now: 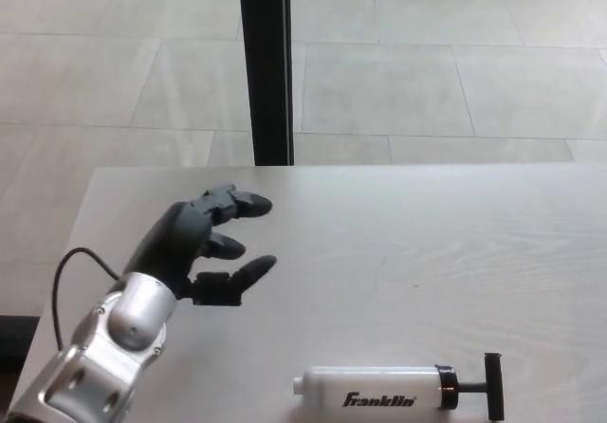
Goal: The robot uses its left hand to lift the air pump kept on the middle of the desk and use the right hand to pull out the handle
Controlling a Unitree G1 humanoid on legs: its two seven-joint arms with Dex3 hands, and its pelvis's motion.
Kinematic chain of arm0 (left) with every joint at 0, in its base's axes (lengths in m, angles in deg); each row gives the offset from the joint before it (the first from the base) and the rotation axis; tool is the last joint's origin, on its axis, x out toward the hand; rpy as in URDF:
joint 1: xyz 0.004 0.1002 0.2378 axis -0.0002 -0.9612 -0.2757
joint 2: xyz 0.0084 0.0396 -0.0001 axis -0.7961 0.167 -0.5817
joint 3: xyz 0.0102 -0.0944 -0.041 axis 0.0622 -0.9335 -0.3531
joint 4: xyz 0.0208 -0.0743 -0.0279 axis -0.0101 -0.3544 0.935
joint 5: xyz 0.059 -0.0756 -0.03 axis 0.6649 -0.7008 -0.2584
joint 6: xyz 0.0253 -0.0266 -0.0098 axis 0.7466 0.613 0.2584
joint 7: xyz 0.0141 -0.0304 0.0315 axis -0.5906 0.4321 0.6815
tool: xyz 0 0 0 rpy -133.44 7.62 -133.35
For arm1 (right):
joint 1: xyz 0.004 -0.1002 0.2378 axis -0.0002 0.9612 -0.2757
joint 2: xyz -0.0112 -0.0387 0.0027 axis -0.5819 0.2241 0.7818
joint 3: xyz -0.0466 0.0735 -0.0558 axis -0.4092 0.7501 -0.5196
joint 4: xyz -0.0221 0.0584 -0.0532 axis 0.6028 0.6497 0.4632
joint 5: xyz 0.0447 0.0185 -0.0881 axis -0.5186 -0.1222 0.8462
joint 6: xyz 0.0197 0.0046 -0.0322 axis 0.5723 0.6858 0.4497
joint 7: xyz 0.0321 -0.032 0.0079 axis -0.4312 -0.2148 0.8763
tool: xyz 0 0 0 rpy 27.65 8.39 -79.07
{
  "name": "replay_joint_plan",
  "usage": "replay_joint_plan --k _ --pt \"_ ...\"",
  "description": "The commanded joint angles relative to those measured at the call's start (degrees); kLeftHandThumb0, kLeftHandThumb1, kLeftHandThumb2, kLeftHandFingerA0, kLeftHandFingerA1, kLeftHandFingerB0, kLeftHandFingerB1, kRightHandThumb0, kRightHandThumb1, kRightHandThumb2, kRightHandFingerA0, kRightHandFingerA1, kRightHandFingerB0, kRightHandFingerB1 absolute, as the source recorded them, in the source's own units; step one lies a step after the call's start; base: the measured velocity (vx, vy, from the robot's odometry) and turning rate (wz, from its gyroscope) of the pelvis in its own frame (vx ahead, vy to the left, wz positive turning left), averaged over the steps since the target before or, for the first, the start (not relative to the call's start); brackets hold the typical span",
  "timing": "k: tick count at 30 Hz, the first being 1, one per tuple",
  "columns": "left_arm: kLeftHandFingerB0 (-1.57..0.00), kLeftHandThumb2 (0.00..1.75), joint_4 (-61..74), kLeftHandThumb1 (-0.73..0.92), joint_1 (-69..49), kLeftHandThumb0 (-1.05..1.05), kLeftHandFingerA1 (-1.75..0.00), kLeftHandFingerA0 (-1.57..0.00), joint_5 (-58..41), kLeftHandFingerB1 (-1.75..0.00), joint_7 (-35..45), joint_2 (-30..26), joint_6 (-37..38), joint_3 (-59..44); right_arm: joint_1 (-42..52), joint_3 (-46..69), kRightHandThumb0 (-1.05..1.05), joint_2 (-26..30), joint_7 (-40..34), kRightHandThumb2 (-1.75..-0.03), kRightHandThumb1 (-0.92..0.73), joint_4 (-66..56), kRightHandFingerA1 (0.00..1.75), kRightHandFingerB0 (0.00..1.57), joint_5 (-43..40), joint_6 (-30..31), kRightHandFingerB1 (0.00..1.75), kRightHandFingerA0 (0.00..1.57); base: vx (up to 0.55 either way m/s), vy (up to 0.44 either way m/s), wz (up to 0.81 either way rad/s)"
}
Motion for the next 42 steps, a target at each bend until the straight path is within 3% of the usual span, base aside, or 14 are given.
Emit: replay_joint_plan --k 1,9,10,13,14,18,22,23,24,25,36,40,41,42 --pt "-0.39 0.6 4.9 0.67 2.4 -0.68 -0.66 -0.46 8.6 -0.52 7.5 -1.5 -3.5 5.5 -3.1 0.8 -0.66 1.6 1.4 -0.64 -0.78 1.1 0.57 0.42 3.3 0.9 0.38 0.54 0.0 0.0 0.0" --pt "-0.35 0.62 12.2 0.69 3.9 -0.78 -0.64 -0.42 14.0 -0.5 12.5 -1.1 -7.9 11.6 -5.9 1.9 -0.66 1.5 2.4 -0.64 -0.79 2.0 0.62 0.5 3.6 2.5 0.41 0.57 0.0 0.0 0.0" --pt "-0.16 1.04 13.8 0.62 4.6 -0.78 -0.65 -0.36 15.2 -0.5 14.7 -1.8 -9.8 12.9 -6.2 2.0 -0.66 1.4 2.5 -0.63 -0.78 2.3 0.61 0.5 3.7 2.4 0.41 0.57 0.0 0.0 0.0" --pt "-0.16 1.04 16.4 0.62 5.6 -0.78 -0.65 -0.36 17.1 -0.5 18.0 -2.9 -13.0 14.8 -7.0 2.1 -0.66 1.3 2.7 -0.63 -0.78 3.0 0.61 0.5 3.9 2.3 0.41 0.57 0.0 0.0 0.0" --pt "-0.26 0.64 19.8 0.81 5.7 -0.84 -0.53 -0.27 18.5 -0.43 21.0 -3.7 -15.2 17.1 -7.5 2.2 -0.68 1.3 2.8 -0.63 -0.78 3.8 0.62 0.5 4.1 2.0 0.41 0.58 0.0 0.0 0.0" --pt "-0.24 0.64 25.1 0.81 5.4 -0.89 -0.53 -0.25 20.3 -0.41 24.7 -2.7 -21.3 21.4 -8.7 2.3 -0.7 1.2 2.9 -0.63 -0.77 5.3 0.62 0.51 4.2 1.3 0.42 0.57 0.0 0.0 0.0" --pt "-0.22 0.64 26.1 0.78 3.4 -0.89 -0.62 -0.26 23.5 -0.47 24.1 -2.9 -21.5 24.4 -9.2 2.4 -0.69 0.9 2.7 -0.63 -0.78 5.9 0.65 0.51 4.3 1.0 0.43 0.57 0.0 0.0 0.0" --pt "-0.22 0.92 25.7 0.62 3.2 -0.89 -0.63 -0.23 24.4 -0.54 23.8 -3.1 -21.4 25.0 -9.2 2.6 -0.68 0.9 3.0 -0.63 -0.78 5.9 0.64 0.5 4.1 1.0 0.43 0.57 0.0 0.0 0.0" --pt "-0.22 0.92 25.7 0.62 3.1 -0.89 -0.63 -0.23 25.0 -0.54 23.8 -3.4 -21.5 25.3 -9.2 2.7 -0.68 0.9 3.2 -0.63 -0.78 5.9 0.64 0.5 4.0 0.9 0.43 0.57 0.0 0.0 0.0" --pt "-0.21 0.64 25.1 0.78 3.5 -0.91 -0.65 -0.24 26.9 -0.49 23.9 -3.8 -22.0 26.2 -9.8 2.5 -0.68 1.1 2.6 -0.64 -0.78 6.2 0.63 0.52 4.8 0.8 0.43 0.58 0.0 0.0 0.0" --pt "-0.23 0.65 22.3 0.82 4.8 -0.95 -0.66 -0.21 40.9 -0.49 25.3 -7.4 -23.7 32.8 -11.5 3.4 -0.66 0.4 1.2 -0.63 -0.77 7.4 0.69 0.55 5.1 -0.2 0.44 0.61 0.0 0.0 0.0" --pt "-0.24 0.64 19.7 0.8 3.9 -0.94 -0.62 -0.2 45.4 -0.49 22.0 -7.3 -24.6 34.1 -11.9 4.3 -0.66 0.3 1.2 -0.63 -0.76 7.3 0.7 0.55 4.0 0.6 0.44 0.59 0.0 0.0 0.0" --pt "-0.15 1.03 18.4 0.6 3.7 -0.89 -0.61 -0.16 45.5 -0.53 21.2 -6.4 -26.0 33.7 -12.7 4.4 -0.69 0.1 0.6 -0.63 -0.76 7.5 0.73 0.57 4.0 0.7 0.44 0.62 0.0 0.0 0.0" --pt "-0.15 1.03 18.0 0.6 3.7 -0.89 -0.61 -0.16 45.7 -0.53 21.1 -5.9 -26.6 33.8 -12.7 4.4 -0.69 0.1 0.3 -0.63 -0.76 7.3 0.73 0.57 4.2 0.7 0.44 0.62 0.0 0.0 0.0"
